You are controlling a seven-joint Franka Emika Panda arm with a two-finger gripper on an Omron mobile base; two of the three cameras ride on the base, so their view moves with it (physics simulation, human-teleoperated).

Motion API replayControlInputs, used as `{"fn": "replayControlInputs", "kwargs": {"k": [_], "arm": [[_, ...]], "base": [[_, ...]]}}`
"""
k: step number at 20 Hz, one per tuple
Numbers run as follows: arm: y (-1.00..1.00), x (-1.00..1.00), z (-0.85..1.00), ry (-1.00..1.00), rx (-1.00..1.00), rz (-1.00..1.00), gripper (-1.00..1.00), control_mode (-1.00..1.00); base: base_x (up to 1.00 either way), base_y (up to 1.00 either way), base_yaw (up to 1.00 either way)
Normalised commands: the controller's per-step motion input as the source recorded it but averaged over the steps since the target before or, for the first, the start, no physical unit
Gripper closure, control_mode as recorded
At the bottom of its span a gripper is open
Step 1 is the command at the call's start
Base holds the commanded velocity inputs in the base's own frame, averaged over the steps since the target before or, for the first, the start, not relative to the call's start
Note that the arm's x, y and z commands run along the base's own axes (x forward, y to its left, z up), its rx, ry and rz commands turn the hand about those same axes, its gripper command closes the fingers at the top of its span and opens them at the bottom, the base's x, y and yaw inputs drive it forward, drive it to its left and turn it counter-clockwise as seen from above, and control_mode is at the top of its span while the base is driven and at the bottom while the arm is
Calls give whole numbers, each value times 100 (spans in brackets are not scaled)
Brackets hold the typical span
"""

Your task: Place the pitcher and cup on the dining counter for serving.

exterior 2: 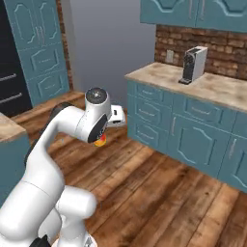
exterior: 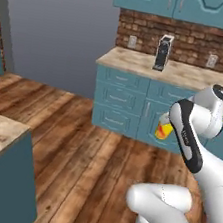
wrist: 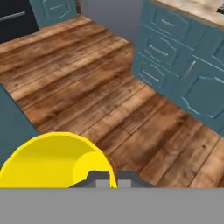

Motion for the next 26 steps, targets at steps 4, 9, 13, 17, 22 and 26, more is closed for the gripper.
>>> {"fn": "replayControlInputs", "kwargs": {"k": [4,9,13,17,22,26], "arm": [[0,0,0,0,0,0,100,100],[0,0,0,0,0,0,100,100],[0,0,0,0,0,0,100,100],[0,0,0,0,0,0,100,100],[0,0,0,0,0,0,100,100],[0,0,0,0,0,0,100,100]], "base": [[0,0,100],[1,0,98],[16,1,89],[11,26,78],[38,42,52],[62,11,25]]}}
